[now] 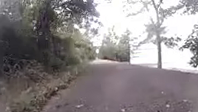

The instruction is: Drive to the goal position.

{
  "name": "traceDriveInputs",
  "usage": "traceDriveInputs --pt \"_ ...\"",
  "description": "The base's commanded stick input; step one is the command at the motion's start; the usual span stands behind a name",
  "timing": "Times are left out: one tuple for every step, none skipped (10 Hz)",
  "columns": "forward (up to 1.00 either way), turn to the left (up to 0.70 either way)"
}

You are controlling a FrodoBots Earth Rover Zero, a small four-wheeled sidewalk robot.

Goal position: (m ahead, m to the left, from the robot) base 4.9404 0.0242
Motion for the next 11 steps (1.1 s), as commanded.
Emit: traceDriveInputs --pt "0.70 0.00" --pt "0.70 0.00" --pt "0.70 0.00" --pt "0.70 0.00" --pt "0.70 0.00" --pt "0.70 0.00" --pt "0.70 0.00" --pt "0.70 0.00" --pt "0.70 0.00" --pt "0.70 0.00" --pt "0.70 0.00"
